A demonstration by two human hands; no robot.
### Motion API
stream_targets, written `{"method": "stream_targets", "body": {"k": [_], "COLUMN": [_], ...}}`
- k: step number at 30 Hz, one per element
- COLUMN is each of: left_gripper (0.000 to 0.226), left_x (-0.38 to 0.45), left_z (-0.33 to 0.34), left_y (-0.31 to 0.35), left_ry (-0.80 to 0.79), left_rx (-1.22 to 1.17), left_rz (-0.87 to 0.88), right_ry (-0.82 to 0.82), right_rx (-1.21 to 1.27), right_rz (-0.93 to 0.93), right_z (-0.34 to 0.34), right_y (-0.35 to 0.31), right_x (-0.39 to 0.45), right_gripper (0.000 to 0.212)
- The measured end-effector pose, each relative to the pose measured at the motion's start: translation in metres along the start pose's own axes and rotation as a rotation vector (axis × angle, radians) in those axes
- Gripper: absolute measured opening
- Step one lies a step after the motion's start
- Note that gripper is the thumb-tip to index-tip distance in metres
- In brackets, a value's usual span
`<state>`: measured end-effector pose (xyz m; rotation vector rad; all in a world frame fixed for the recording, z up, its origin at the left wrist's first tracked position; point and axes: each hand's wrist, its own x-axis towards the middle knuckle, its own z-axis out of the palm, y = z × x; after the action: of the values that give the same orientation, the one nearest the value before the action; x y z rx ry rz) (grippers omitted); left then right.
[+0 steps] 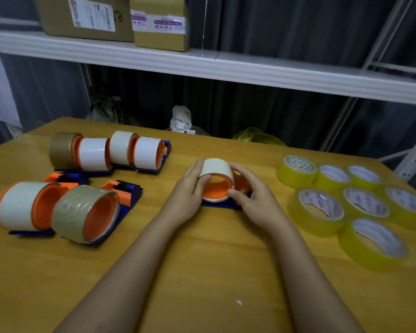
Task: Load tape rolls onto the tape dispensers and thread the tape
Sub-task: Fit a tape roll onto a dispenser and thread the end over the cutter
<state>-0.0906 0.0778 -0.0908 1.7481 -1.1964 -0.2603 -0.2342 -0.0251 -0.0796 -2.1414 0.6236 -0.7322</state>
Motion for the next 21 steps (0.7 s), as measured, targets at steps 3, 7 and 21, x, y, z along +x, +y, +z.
{"method": "stream_targets", "body": {"k": [3, 7, 21], "left_gripper": [0.054, 0.054, 0.051], "left_x": [-0.004, -0.007, -0.019], "left_z": [-0.001, -0.003, -0.001], "left_y": [0.000, 0.000, 0.003], "left_ry": [-0.051, -0.076, -0.042], "left_rx": [0.029, 0.032, 0.045], "left_rz": [0.030, 0.055, 0.066], "right_ry": [-0.042, -0.103, -0.038], "right_rx": [0.046, 0.014, -0.011], "right_rz": [0.022, 0.012, 0.086], "right_z": [-0.006, -0.012, -0.004], "right_y": [0.004, 0.004, -0.002], "right_x": [0.001, 0.003, -0.014], "right_gripper": [0.066, 0.066, 0.065]}}
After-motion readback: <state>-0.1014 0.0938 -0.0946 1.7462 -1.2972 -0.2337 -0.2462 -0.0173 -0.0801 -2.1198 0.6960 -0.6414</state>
